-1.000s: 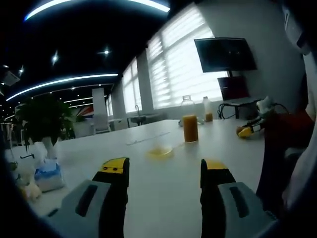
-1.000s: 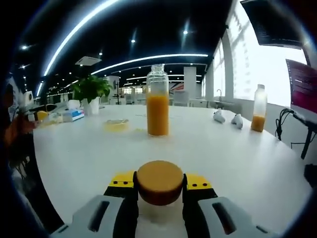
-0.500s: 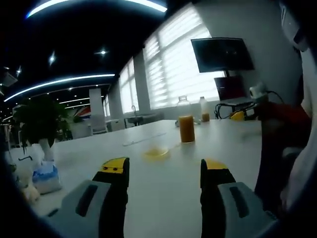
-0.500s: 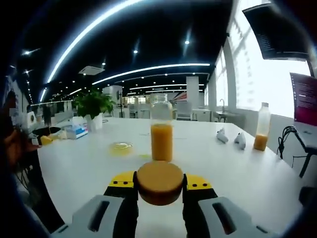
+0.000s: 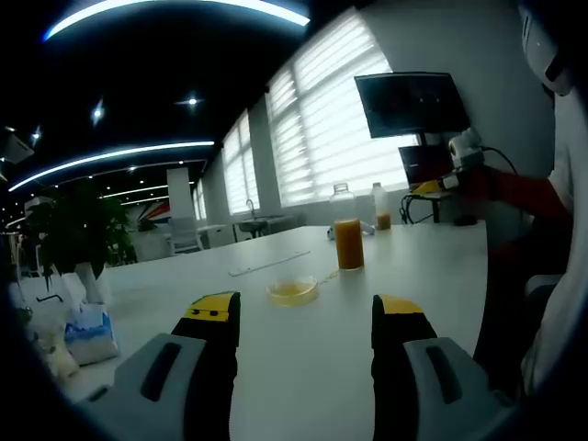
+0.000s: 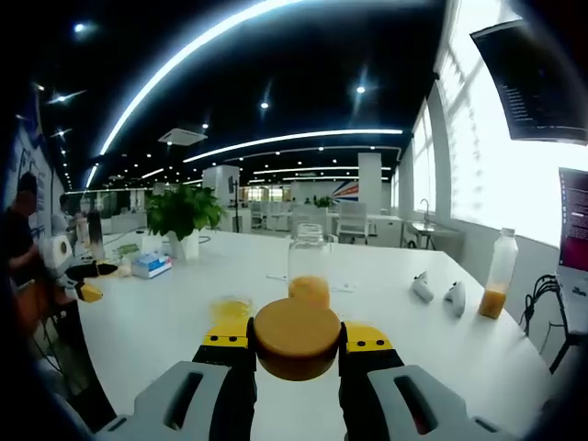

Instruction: Open the Petri dish lid, place the lid on the table, pour the liquid culture medium into the Petri dish, pick up the Petri dish lid from the table, and close the Petri dish

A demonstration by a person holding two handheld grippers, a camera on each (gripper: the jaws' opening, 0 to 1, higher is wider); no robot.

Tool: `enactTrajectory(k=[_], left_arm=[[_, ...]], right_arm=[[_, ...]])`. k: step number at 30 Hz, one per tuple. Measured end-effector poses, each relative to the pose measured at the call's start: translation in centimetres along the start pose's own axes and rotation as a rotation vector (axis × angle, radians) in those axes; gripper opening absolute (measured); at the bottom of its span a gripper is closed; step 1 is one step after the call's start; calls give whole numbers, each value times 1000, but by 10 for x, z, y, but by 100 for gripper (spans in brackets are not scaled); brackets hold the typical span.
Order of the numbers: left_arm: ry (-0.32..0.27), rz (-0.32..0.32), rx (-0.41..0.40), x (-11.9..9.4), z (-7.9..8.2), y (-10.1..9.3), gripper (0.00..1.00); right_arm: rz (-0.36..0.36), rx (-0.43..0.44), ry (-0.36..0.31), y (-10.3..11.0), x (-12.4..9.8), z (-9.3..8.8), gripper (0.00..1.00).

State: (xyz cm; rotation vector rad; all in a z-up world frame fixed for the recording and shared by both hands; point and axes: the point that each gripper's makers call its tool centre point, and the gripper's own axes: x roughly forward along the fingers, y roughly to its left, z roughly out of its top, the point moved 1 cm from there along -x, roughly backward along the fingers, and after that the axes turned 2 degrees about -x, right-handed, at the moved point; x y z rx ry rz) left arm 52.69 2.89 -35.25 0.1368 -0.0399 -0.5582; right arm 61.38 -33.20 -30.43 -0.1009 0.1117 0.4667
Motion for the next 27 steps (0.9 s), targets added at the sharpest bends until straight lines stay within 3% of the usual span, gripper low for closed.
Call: enactTrajectory(k=[17,27], left_arm=[[-7,6,-2,-5,-2,1,49],[-2,16,-11,-9,-6,3,49]], right_arm=[[65,-71,-79,-2,41,81,30],[98,-93,-70,-1,76,103,30]])
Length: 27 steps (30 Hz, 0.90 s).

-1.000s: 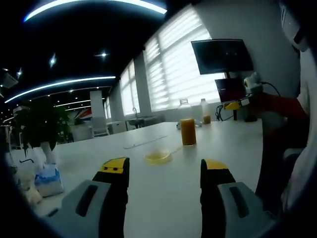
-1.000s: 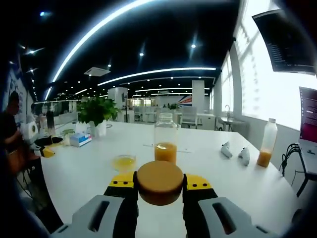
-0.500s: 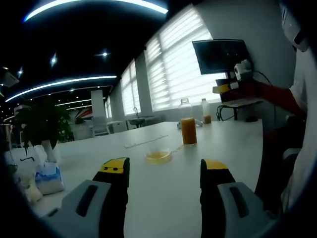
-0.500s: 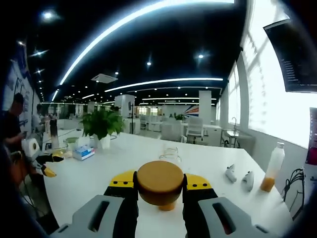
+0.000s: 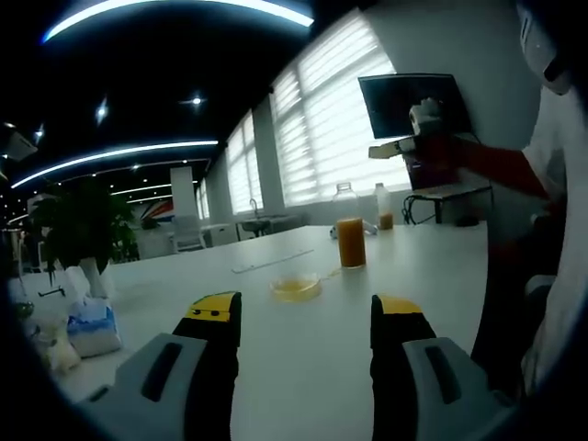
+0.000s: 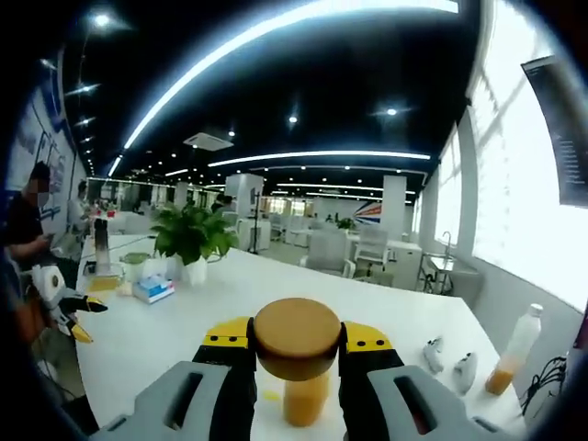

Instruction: Open the Petri dish lid, place the lid on the table, pour the liquid culture medium into the Petri dish, pick up the Petri dish lid from the table, and close the Petri dish

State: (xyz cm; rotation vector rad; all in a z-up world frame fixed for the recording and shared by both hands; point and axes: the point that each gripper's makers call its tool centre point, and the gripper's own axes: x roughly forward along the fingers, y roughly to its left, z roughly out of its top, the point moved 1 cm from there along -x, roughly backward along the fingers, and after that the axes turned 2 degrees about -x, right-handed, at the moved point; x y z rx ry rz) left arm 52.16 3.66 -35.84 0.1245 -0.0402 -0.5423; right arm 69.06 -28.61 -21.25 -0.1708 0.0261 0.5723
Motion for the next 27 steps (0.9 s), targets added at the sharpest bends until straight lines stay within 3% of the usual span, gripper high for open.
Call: enactTrajectory(k=[15,27], left_arm=[[-5,17,6,-6,3,4,48],[-5,35,-10,-6,0,9,48]], right_arm=[[20,14,47,-7,54,-4,30],[25,33,119,-17,84,-30,30]])
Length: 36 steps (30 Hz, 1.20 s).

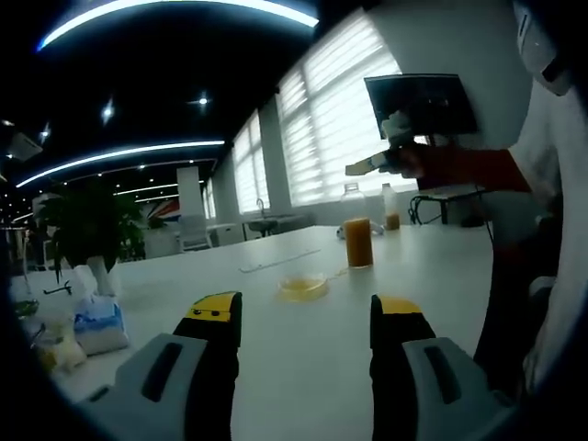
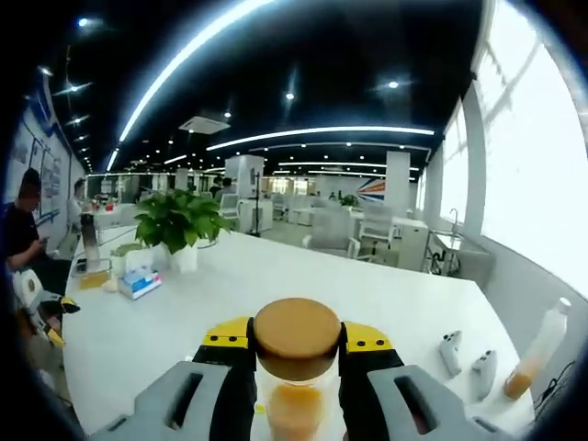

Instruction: Open the Petri dish lid, place the lid on the table, pour the liquid culture medium into the Petri dish, pick up the Petri dish lid from the table, and close the Petri dish

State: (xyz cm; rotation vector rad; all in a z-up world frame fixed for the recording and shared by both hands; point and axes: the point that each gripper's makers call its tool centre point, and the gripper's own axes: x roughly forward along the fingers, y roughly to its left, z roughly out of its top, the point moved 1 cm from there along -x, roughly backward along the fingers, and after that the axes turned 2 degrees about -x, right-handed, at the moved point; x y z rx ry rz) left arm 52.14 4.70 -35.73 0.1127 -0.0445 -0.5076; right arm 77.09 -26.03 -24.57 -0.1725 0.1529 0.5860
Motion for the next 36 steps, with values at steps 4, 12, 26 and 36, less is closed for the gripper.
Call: enactTrajectory(k=[4,12,26,36], left_arm=[[-1,4,-8,-1,-1,0,48],[8,21,-15,-2,-4,5,48],[11,28,-14,-2,-5,6,48],[8,25,-16,1,-4,5,48]], right_arm=[[-3,4,28,-1,6,-8,30],[10,2,52,1,15,-16,30],[17,15,64,-1,17,-25,30],[23,-7,49,0,16,-25,31]])
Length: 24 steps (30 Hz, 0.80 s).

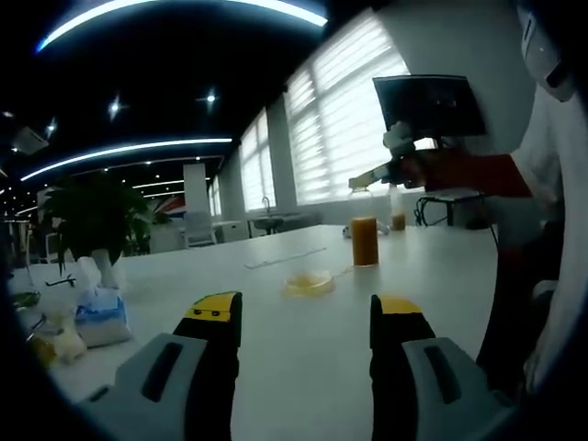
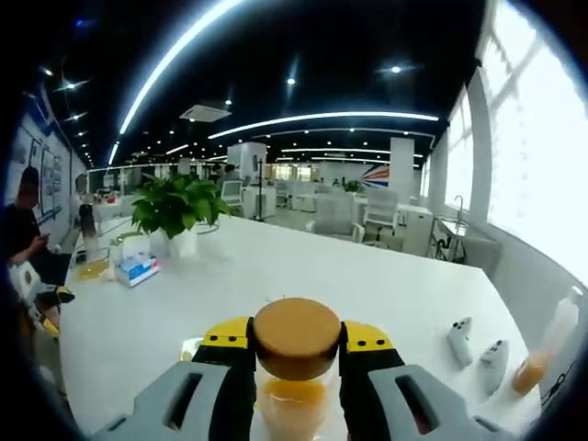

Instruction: Open the Petri dish lid, place the lid on the table, pour the liquid culture medium into the Petri dish, pick up the Petri dish lid from the table, and close the Petri dish

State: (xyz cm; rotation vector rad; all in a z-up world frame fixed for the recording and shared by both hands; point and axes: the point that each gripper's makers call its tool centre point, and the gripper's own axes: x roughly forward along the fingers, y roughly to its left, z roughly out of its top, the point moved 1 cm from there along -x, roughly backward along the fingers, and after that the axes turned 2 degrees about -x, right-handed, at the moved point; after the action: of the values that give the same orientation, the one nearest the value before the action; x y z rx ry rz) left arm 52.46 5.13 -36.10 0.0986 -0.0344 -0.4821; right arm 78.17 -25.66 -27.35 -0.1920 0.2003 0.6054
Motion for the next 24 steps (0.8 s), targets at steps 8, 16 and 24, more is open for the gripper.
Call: enactTrajectory(k=[8,16,24], left_arm=[[-4,3,5,1,3,1,48],[-8,17,3,3,5,5,48],[-25,42,10,3,15,8,47]], right_arm=[[6,-22,-44,4,-5,4,41],[-34,-28,-135,7,-23,22,46],[-99,-44,-253,13,-53,45,46]])
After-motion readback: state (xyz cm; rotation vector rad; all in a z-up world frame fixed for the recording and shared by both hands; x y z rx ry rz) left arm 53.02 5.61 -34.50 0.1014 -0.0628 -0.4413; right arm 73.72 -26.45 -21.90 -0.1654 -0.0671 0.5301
